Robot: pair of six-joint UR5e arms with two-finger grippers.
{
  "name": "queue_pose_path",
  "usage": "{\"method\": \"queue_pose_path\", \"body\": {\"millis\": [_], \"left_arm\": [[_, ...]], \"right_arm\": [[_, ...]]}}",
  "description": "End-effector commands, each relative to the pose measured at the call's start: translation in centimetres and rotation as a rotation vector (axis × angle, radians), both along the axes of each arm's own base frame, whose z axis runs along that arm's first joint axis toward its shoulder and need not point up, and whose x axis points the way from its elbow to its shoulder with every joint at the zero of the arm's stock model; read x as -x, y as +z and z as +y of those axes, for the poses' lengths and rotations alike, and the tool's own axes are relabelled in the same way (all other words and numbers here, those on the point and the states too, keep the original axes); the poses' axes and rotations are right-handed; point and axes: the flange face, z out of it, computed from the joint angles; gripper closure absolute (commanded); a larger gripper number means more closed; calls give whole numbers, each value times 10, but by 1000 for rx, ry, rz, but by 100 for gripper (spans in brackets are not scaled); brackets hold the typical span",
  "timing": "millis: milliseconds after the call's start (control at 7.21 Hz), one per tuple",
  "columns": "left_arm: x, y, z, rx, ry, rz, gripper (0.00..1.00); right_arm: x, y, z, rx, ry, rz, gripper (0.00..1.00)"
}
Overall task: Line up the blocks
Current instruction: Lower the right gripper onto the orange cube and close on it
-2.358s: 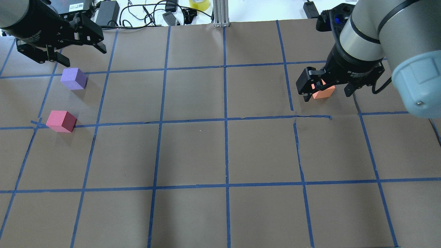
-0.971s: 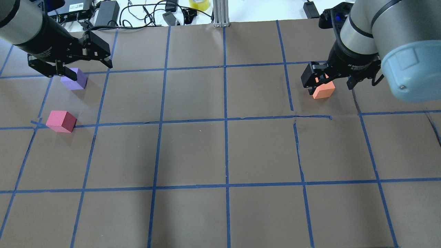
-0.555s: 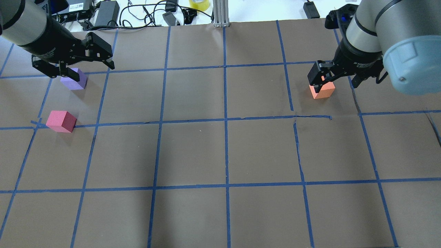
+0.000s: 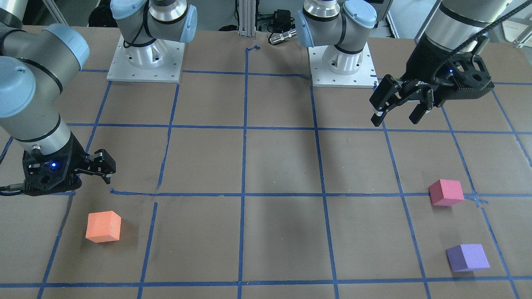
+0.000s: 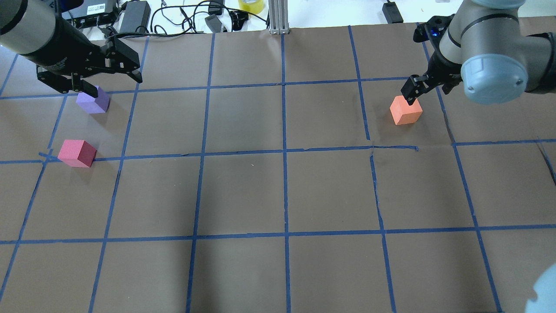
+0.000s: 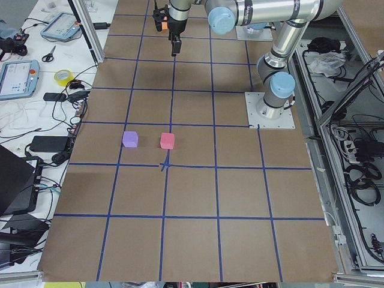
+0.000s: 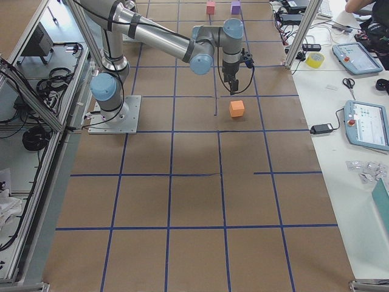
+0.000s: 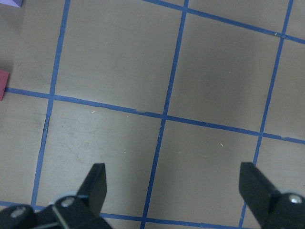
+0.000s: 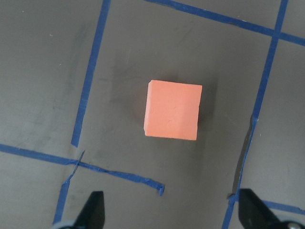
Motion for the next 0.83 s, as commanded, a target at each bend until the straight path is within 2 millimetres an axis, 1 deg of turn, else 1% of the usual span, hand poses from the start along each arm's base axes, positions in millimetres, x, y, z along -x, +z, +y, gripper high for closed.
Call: {"method": "queue_pose_path", "body": {"millis": [0,139,277,416,693], "left_arm": [[0,-3,-2,-4,0,-1,0],[0,3,3,11,0,-3,0],[0,4,2,14,0,-4,0],[0,4,3,12,1,-7,0],[0,5,-1,30,8,-1,0]], "right_arm": [[6,-38,-21,11,-1,2,0],[8,-49,-30,25,-2,5,0],[8,-59,-36,36,-59,-2,0],[9,-71,-39,27,-118,-13,0],[9,-88,-44,29,-150,-20,0]]}}
